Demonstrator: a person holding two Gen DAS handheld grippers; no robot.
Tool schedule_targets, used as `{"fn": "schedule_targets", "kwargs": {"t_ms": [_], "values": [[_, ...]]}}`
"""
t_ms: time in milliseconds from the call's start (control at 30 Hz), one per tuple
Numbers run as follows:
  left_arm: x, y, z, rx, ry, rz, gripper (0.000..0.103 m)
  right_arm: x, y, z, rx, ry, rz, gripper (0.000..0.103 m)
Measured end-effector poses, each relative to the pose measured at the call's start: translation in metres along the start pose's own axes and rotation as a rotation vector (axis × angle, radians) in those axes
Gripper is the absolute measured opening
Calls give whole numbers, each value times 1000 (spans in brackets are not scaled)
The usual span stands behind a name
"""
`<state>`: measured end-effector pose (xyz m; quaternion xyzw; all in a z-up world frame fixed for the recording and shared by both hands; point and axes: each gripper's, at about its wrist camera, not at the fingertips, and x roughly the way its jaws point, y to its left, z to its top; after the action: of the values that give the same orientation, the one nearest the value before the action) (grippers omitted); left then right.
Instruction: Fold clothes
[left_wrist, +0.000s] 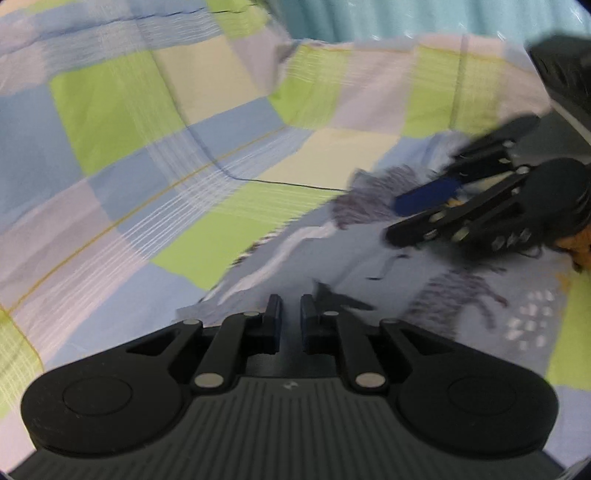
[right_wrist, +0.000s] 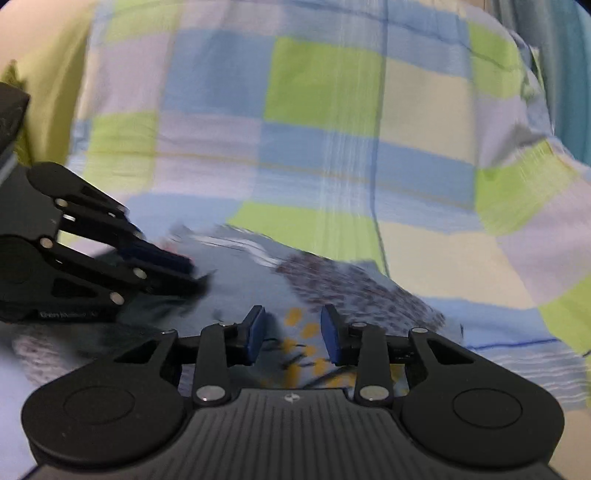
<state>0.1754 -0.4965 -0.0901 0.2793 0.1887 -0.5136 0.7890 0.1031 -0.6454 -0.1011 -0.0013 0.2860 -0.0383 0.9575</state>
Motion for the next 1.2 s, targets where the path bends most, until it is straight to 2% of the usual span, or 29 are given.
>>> {"fn": "schedule_targets", "kwargs": {"t_ms": [100,133,233,367,500,667,767,833,867,933,967,1033,1067,1100,1133,1200], "values": [[2,12,-4,16,30,62,11,0,-26,-7,81,3,-99,29],[2,11,-5,30,37,71,11,0,-34,-10,107,9,-131,32],[-1,10,-6,50,64,85,10,-5,-54,-19,206,11,-129,35],[-3,8,-4,61,93,103,10,-8,-46,-16,118,32,-202,35],[-5,4,-4,80,115,125,10,-32,-39,-12,80,35,-280,37],[-16,-2,-4,113,141,134,11,-81,-23,-11,59,-11,-247,39],[-27,-9,-2,130,143,130,12,-104,-5,-16,33,-28,-191,44],[-34,-14,-1,149,140,127,15,-112,10,-21,-17,-10,-146,52],[-39,-18,-1,160,137,122,15,-115,19,-25,-55,6,-127,52],[-50,-26,0,193,120,111,31,-118,40,-34,-168,37,-102,56],[-59,-32,-2,224,103,101,36,-119,51,-40,-246,52,-95,58],[-80,-46,-6,295,59,73,51,-120,68,-52,-387,69,-116,64],[-90,-53,-9,332,32,48,56,-119,75,-58,-455,79,-134,64],[-101,-62,-14,372,8,20,67,-117,80,-63,-499,90,-143,64],[-109,-71,-20,415,-5,-1,71,-115,83,-67,-530,104,-144,64],[-115,-92,-34,527,-7,-27,72,-106,88,-76,-603,128,-147,64]]}}
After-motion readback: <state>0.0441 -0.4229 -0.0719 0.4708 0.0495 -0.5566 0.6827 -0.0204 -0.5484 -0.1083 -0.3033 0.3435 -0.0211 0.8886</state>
